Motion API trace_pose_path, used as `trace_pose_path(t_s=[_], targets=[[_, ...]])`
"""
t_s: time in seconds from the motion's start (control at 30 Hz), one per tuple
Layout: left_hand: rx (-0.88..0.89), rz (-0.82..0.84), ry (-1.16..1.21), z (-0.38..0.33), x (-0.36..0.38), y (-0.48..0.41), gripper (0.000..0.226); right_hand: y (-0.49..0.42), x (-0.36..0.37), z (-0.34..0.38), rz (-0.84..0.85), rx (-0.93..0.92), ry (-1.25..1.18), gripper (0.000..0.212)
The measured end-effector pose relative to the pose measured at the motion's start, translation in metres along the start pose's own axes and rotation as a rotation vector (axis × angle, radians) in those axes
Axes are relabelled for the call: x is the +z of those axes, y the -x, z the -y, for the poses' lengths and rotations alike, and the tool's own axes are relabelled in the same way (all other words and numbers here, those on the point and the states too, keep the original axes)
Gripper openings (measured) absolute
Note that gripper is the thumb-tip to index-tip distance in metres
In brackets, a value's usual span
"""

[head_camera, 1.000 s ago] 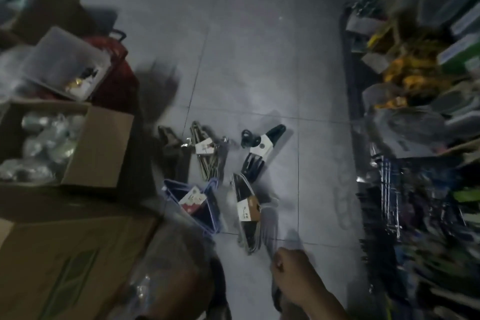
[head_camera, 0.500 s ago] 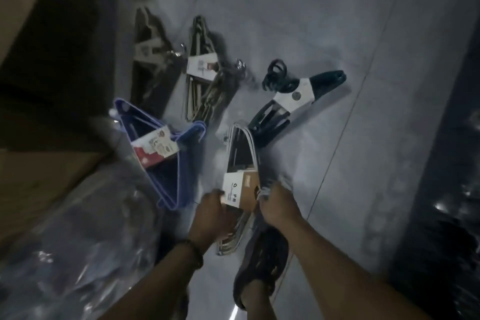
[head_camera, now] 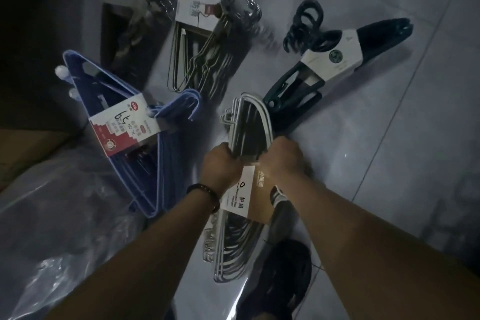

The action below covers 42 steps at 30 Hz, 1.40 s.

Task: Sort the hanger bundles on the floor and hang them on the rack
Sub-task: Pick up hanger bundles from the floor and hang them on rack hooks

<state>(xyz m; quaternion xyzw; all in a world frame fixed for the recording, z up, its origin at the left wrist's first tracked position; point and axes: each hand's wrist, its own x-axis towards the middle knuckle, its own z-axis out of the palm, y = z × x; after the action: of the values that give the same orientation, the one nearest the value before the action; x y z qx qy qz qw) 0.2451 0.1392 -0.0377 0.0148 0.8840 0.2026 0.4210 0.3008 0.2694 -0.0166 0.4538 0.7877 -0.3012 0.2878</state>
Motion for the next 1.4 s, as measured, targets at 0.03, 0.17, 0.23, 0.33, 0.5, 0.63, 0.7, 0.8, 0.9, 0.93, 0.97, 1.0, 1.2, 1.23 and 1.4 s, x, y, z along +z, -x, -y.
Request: trace_pose_path(t_s=[0.03, 0.17, 0.23, 0.33, 0.5, 0.63, 0.7, 0.8, 0.9, 0.93, 0.97, 1.0, 1.2, 1.23, 1.4], targets=[[0.012, -0.022, -0.035, -0.002, -0.001, -0.001, 0.019, 0.002, -0.003, 0.001, -0.019, -0.003, 0.004, 0.020], [0.051, -0.100, -0.147, -0.013, -0.003, 0.022, 0.016, 0.023, -0.011, 0.000, -0.048, 0.014, -0.027, 0.013], [0.090, -0.130, -0.153, -0.016, -0.010, 0.044, 0.016, 0.042, -0.019, -0.005, -0.060, 0.042, -0.073, 0.012], [0.152, -0.103, -0.072, -0.023, -0.029, 0.080, 0.008, 0.085, -0.040, -0.010, -0.076, 0.048, -0.157, 0.038], [0.244, -0.017, 0.279, -0.054, -0.087, 0.155, 0.032, 0.167, -0.099, -0.005, -0.148, 0.043, -0.287, 0.037], [0.342, 0.179, 0.525, -0.101, -0.150, 0.217, 0.059, 0.226, -0.171, 0.009, -0.138, 0.046, -0.366, 0.024], [0.395, 0.260, 0.556, -0.127, -0.188, 0.248, 0.063, 0.261, -0.213, 0.024, -0.136, 0.032, -0.338, 0.017], [0.449, 0.284, 0.617, -0.171, -0.248, 0.300, 0.060, 0.321, -0.281, 0.050, -0.130, -0.001, -0.286, 0.015], [0.511, 0.184, 0.627, -0.216, -0.309, 0.369, 0.054, 0.396, -0.353, 0.080, -0.161, -0.053, -0.229, 0.020], [0.550, 0.169, 0.615, -0.228, -0.328, 0.392, 0.050, 0.425, -0.377, 0.088, -0.178, -0.065, -0.213, 0.023], [0.600, 0.165, 0.598, -0.241, -0.349, 0.416, 0.048, 0.452, -0.401, 0.096, -0.194, -0.078, -0.219, 0.025], [0.639, 0.171, 0.581, -0.252, -0.370, 0.440, 0.050, 0.481, -0.422, 0.103, -0.210, -0.086, -0.230, 0.027], [0.902, 0.279, 0.528, -0.314, -0.467, 0.590, 0.034, 0.657, -0.523, 0.129, -0.512, -0.171, -0.403, 0.035], [0.955, 0.286, 0.505, -0.324, -0.480, 0.614, 0.032, 0.683, -0.536, 0.133, -0.642, -0.199, -0.418, 0.037], [1.097, 0.364, 0.540, -0.368, -0.525, 0.720, 0.023, 0.785, -0.588, 0.145, -1.077, -0.175, -0.405, 0.039]])
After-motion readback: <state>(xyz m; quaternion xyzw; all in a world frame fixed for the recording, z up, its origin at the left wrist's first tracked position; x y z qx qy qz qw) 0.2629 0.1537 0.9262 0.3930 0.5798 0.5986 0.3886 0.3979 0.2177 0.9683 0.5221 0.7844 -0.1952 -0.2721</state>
